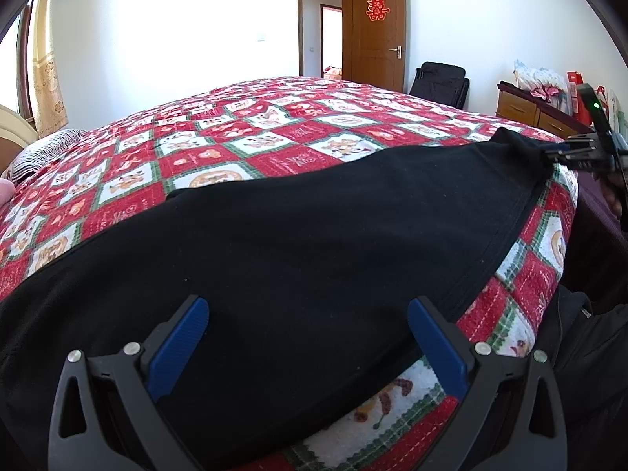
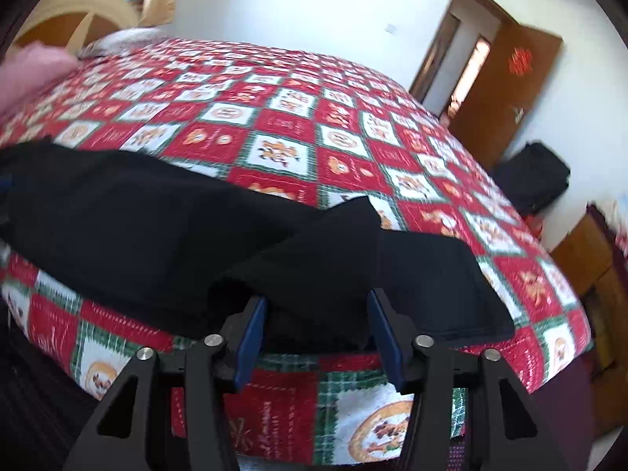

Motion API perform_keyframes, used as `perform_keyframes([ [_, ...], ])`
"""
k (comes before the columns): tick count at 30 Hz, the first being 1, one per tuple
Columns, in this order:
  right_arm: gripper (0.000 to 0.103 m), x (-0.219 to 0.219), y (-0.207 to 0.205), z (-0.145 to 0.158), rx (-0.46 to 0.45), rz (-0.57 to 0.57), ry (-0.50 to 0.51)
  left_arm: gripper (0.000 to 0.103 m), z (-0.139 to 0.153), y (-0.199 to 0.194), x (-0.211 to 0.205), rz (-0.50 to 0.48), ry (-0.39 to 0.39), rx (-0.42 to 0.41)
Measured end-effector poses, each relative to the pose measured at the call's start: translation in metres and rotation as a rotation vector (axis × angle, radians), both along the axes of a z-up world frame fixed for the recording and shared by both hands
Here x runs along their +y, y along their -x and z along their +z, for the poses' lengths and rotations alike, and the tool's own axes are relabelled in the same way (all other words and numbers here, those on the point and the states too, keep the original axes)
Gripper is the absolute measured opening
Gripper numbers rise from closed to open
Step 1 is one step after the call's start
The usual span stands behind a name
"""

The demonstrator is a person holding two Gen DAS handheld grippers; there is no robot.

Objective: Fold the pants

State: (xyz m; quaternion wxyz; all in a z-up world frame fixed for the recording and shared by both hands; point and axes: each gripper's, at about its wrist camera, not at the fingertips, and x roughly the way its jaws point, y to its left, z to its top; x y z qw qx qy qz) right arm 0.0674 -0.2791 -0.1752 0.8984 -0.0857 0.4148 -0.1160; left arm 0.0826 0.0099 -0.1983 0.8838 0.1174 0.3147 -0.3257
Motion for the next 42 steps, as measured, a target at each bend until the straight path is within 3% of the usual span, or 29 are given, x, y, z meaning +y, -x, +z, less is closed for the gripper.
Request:
perform_keyframes([
  [1,0.014,-0.002,-0.002,-0.001,0.01,-0.002,-0.018,0.103,0.0,0.0,0.0,-0.001,0.0,0.001],
  [7,0.013,-0.04,0.009,0.031,-0.082,-0.081,-0.091,0.103,-0.002,-0.001,0.0,-0.001,-0.004,-0.007],
  [9,0.019,-0.071,0.01,0.04,-0.095,-0.176,-0.048,0.103,-0.002,0.0,0.0,-0.002,-0.003,-0.008],
  [11,0.038,-0.109,0.014,0.044,-0.092,-0.335,-0.002,0.103,-0.002,0.0,0.0,-0.002,-0.004,-0.008],
  [15,0.038,-0.163,0.039,0.045,-0.128,-0.485,-0.135,0.103,-0.003,-0.001,-0.001,0.0,-0.009,-0.011],
  [21,0.038,-0.148,0.053,0.033,-0.128,-0.422,-0.287,0.103,-0.003,0.002,-0.002,-0.006,-0.026,-0.019],
  [25,0.039,-0.144,0.059,0.03,-0.121,-0.367,-0.519,0.103,-0.004,0.003,-0.002,-0.009,-0.031,-0.026],
  [30,0.039,-0.134,0.065,0.028,-0.077,-0.341,-0.666,0.103,-0.004,0.003,-0.001,-0.011,-0.028,-0.027],
  [34,0.039,-0.116,0.068,0.023,-0.015,-0.324,-0.661,0.103,-0.005,0.003,0.001,-0.013,-0.021,-0.029],
  [37,0.04,-0.112,0.064,0.022,-0.071,-0.28,-0.728,0.103,-0.005,0.003,0.001,-0.012,-0.021,-0.032],
  [38,0.045,-0.11,0.059,0.023,-0.088,-0.275,-0.731,0.103,-0.005,0.003,0.001,-0.013,-0.021,-0.032],
  [40,0.052,-0.109,0.049,0.024,-0.107,-0.304,-0.689,0.103,-0.005,0.003,0.002,-0.013,-0.019,-0.03],
  [42,0.052,-0.113,0.042,0.023,-0.105,-0.338,-0.678,0.103,-0.005,0.003,0.002,-0.012,-0.02,-0.031],
])
